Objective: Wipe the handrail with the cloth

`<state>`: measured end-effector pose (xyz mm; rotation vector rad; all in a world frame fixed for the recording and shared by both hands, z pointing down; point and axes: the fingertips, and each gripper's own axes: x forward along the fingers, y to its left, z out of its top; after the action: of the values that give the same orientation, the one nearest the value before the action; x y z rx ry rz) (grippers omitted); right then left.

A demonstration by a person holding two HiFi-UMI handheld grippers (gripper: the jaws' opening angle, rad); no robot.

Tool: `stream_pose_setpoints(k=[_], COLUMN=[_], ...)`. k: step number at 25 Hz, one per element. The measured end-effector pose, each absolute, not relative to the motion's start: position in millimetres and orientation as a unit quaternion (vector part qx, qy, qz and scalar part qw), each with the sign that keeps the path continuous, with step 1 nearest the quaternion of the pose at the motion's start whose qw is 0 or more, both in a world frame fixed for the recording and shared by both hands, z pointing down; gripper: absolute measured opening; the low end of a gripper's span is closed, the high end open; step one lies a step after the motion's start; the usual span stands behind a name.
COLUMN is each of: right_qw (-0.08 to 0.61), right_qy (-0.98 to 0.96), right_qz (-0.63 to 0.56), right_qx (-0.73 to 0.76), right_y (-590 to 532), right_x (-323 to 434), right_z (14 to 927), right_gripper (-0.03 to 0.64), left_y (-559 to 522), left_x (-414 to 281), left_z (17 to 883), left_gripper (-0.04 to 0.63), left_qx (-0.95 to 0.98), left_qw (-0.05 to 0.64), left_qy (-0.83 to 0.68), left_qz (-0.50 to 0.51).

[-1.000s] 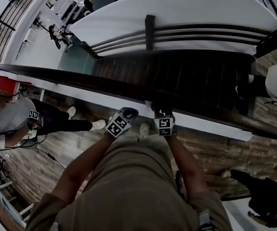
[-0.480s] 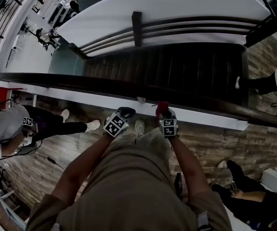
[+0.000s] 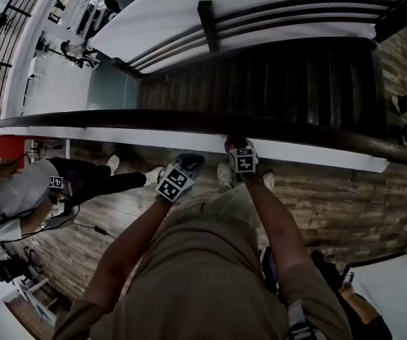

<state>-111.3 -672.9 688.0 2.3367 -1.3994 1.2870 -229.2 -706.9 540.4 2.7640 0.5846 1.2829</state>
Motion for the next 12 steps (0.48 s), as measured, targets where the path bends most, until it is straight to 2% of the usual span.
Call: stream_pose_setpoints(k=[5, 12], right_qw=[0.049, 0.018], right_qy=[-0.487, -0.476], right_qz=[0.436, 0.449], right_qx=[0.755, 0.756], right_y=[-700.6, -685.0], right_x=[-123.6, -114.7], right_z=[697.4, 692.8], right_gripper=[0.084, 0.084], left_y=[-704.0, -694.2], left_x=[-231.3, -220.0], left_z=[547.6, 551.7], left_gripper=[0.017, 0.017], left_qx=[0.889, 0.89], left_qw=[0.025, 0.029], left_qy=[0.176, 0.175], left_qz=[0.422, 0.419])
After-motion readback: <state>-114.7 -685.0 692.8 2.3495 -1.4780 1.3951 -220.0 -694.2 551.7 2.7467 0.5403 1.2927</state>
